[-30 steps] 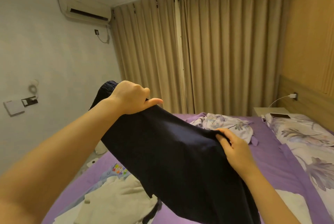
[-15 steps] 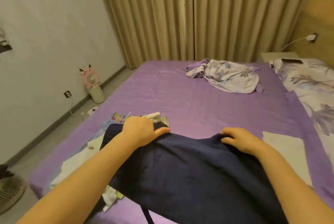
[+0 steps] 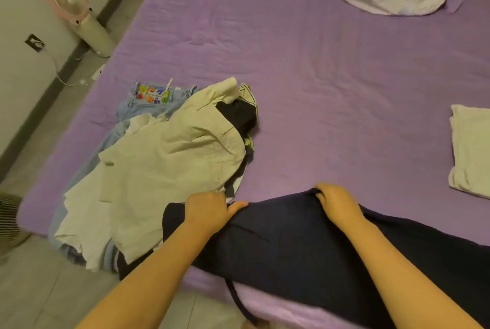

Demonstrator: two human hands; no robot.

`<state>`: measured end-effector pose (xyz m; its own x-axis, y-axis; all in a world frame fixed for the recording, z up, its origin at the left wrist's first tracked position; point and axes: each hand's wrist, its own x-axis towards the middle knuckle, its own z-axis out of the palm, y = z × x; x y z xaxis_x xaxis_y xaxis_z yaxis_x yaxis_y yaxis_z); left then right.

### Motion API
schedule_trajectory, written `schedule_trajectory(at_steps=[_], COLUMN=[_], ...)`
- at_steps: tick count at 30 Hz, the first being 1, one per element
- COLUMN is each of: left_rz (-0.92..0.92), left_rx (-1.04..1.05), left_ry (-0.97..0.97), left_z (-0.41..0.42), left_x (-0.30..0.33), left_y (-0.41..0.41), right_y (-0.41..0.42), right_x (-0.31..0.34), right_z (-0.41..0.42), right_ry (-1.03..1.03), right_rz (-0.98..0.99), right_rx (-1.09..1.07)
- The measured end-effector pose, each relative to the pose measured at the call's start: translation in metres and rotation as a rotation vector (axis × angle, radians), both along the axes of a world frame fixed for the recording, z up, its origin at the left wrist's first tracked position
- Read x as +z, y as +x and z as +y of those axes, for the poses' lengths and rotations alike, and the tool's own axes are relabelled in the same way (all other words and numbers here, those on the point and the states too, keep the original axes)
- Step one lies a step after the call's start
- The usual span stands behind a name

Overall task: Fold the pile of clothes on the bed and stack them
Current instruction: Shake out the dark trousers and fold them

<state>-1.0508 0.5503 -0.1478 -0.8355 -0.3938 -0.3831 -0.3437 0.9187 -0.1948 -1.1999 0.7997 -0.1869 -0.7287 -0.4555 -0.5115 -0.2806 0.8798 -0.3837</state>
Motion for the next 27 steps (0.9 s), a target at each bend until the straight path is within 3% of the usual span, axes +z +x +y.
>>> schedule_trajectory(at_steps=[5, 9, 11, 13, 15, 17, 21, 27], left_rz=[-0.082, 0.253, 0.353, 0.273, 0.116, 0.047, -0.003, -0.207], left_rx=[0.012, -0.339, -0.543, -0.7, -0.781, -0.77, -0.725, -0.587], left_ry=[0.037, -0.05, 0.078, 0.213, 0.232, 0.238, 0.232, 0.196], left_z=[-0.059, -0.071, -0.048, -0.016, 0.01, 0.018, -0.002, 0.009], left_x=[-0.028, -0.062, -0.087, -0.111, -0.132, -0.146, -0.159, -0.149], left_y=[-0.036, -0.061, -0.064, -0.06, -0.051, -0.045, -0.033, -0.037], right_y=[-0.026, -0.045, -0.049, -0.05, -0.049, -0.045, -0.033, -0.03], right_x=[-0.034, -0.059, -0.071, -0.082, -0.092, -0.098, -0.113, -0.111], right_z=[-0.037, -0.069, -0.078, -0.079, -0.075, -0.063, -0.019, 0.057], right_ry=[-0.006, 0.01, 0.01, -0.023, -0.095, -0.111, 0.144, 0.24], right_rz=[-0.108, -0.063, -0.072, -0.074, -0.055, 0.001, 0.163, 0.275], right_rx=[0.031, 0.052, 0.046, -0.004, -0.038, 0.039, 0.309, 0.166])
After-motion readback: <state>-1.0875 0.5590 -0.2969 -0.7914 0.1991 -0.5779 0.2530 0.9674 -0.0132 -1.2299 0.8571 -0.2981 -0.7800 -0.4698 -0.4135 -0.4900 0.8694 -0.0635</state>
